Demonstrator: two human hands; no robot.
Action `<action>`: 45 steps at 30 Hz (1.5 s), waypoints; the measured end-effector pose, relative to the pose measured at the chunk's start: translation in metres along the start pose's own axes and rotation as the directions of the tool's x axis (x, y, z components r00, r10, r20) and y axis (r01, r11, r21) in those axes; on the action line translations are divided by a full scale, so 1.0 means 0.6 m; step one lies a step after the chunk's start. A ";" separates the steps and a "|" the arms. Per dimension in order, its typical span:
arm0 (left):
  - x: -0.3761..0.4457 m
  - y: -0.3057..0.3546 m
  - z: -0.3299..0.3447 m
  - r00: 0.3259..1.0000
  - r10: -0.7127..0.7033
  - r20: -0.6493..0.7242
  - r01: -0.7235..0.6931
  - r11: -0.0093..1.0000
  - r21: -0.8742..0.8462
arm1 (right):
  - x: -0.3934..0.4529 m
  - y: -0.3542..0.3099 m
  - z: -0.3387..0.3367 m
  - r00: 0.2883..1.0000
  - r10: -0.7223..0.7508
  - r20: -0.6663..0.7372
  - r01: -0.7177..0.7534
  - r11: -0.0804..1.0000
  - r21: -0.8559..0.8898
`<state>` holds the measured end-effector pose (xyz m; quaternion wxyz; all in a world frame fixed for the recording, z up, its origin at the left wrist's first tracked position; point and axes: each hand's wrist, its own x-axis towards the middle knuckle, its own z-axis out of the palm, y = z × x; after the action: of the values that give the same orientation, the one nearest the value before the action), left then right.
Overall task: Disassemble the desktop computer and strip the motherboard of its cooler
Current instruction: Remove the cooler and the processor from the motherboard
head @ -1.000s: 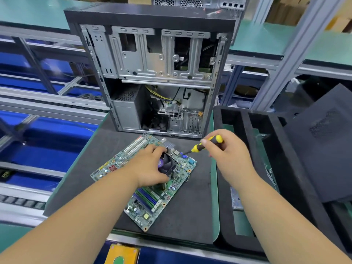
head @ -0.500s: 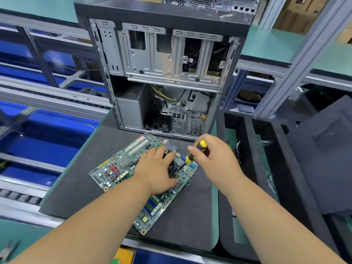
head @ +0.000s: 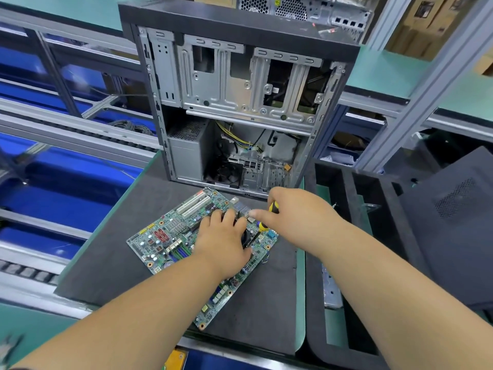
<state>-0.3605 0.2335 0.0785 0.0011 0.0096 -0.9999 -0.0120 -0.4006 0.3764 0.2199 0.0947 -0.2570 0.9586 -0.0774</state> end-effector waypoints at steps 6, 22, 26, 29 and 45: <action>0.003 0.002 -0.004 0.999 0.000 0.053 -0.001 1.000 0.017 | 0.004 0.005 0.007 0.995 -0.091 0.032 0.086 0.988 0.131; -0.003 0.014 0.000 1.000 -0.016 0.027 0.014 0.998 0.067 | 0.022 -0.015 0.002 0.979 -0.152 0.133 0.149 0.988 0.026; -0.004 0.025 0.004 1.000 -0.027 0.008 0.026 0.993 0.117 | 0.024 0.000 -0.028 0.910 -0.295 0.292 0.302 0.953 0.019; -0.002 0.028 0.006 0.999 -0.042 0.013 0.040 0.993 0.110 | 0.026 0.018 -0.043 0.857 -0.357 0.373 0.371 0.928 0.035; -0.006 0.029 0.000 0.999 -0.048 -0.006 0.048 0.995 0.090 | 0.049 -0.036 -0.015 0.895 0.031 0.444 0.212 0.847 -0.488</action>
<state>-0.3573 0.2507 0.0789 0.0021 0.0337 -0.9989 0.0332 -0.4172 0.3438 0.2287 0.2289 -0.3299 0.8834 0.2416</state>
